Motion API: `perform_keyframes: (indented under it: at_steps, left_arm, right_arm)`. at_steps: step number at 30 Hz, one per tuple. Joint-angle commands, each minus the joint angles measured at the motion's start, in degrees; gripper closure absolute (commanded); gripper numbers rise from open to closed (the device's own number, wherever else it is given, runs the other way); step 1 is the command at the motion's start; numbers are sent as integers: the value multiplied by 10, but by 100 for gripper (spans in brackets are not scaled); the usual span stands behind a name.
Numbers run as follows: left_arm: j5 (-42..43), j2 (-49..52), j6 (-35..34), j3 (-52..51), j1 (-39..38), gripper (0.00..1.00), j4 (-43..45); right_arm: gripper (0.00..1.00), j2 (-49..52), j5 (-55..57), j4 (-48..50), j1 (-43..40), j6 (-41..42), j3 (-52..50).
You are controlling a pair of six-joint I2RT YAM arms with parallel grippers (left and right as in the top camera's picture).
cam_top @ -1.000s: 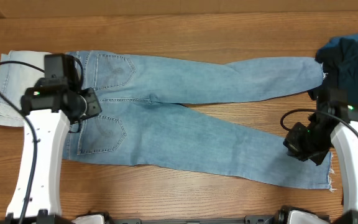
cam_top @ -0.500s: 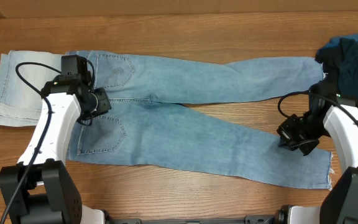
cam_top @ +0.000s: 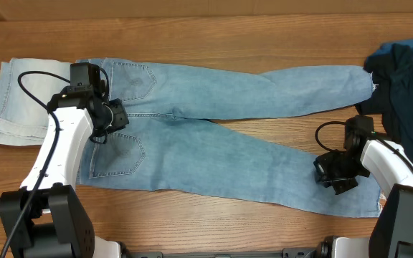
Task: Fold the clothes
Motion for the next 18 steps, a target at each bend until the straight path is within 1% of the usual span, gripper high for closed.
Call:
perform_keyframes:
  at_steps: [1, 4, 7, 11, 14, 18]
  left_arm:
    - [15, 3, -1, -1, -4, 75, 2]
    - [15, 3, -1, -1, -4, 75, 3]
    - [15, 3, -1, -1, -4, 75, 2]
    - [15, 3, 0, -1, -4, 75, 2]
    - [15, 3, 3, -1, -4, 75, 2]
    - [15, 3, 3, -1, -4, 75, 5]
  right_arm:
    - [96, 6, 30, 15, -1, 13, -5]
    - [96, 34, 35, 20, -1, 11, -5]
    - [96, 91, 35, 38, -1, 7, -5]
    - [96, 162, 43, 94, -5, -25, -3]
    - [96, 169, 70, 129, -22, -47, 4]
    - [96, 169, 78, 146, -59, -117, 50]
